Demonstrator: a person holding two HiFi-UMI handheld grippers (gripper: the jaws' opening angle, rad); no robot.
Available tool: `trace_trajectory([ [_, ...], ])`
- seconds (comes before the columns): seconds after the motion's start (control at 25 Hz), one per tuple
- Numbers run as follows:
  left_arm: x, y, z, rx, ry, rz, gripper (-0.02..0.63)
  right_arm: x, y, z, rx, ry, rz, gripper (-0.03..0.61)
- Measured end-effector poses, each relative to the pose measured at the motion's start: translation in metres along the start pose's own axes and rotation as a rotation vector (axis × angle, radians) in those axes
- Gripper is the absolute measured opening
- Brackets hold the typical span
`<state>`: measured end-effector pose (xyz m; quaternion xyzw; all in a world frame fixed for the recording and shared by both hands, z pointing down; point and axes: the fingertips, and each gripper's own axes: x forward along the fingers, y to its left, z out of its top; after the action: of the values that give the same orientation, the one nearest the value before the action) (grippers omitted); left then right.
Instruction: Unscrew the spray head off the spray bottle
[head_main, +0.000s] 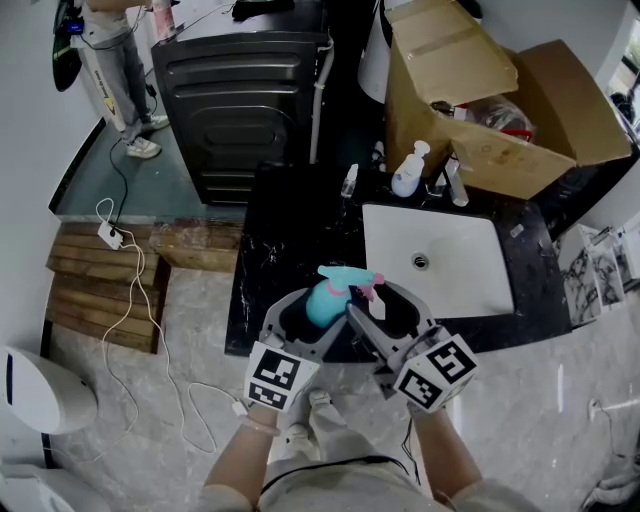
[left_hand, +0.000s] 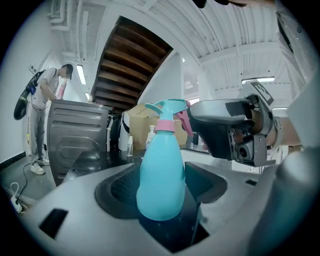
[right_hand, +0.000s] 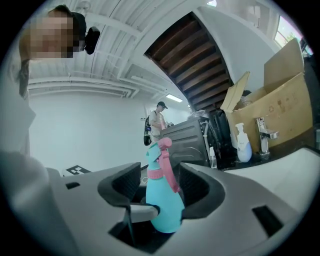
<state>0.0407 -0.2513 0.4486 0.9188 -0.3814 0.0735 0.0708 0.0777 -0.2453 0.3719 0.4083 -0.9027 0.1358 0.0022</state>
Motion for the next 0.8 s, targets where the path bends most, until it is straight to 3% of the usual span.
trace_trajectory([
  [0.16,0.000,0.000,0.000,0.001,0.001,0.001,0.284,0.010,-0.002,0.003,0.025,0.008,0.046,0.253],
  [0.36,0.001,0.000,0.000,0.001,0.003,0.000,0.284,0.004,-0.006,0.018,-0.037,-0.032,-0.018,0.261],
  [0.52,0.000,0.000,0.000,-0.001,0.001,-0.001,0.284,-0.009,0.012,0.014,-0.042,-0.060,-0.027,0.230],
  [0.64,0.001,0.001,0.000,0.001,0.002,-0.001,0.284,-0.003,0.024,-0.001,-0.037,-0.020,0.008,0.213],
  [0.8,0.000,0.000,0.000,0.000,0.003,-0.001,0.284,0.010,0.021,-0.012,-0.059,0.034,-0.034,0.213],
])
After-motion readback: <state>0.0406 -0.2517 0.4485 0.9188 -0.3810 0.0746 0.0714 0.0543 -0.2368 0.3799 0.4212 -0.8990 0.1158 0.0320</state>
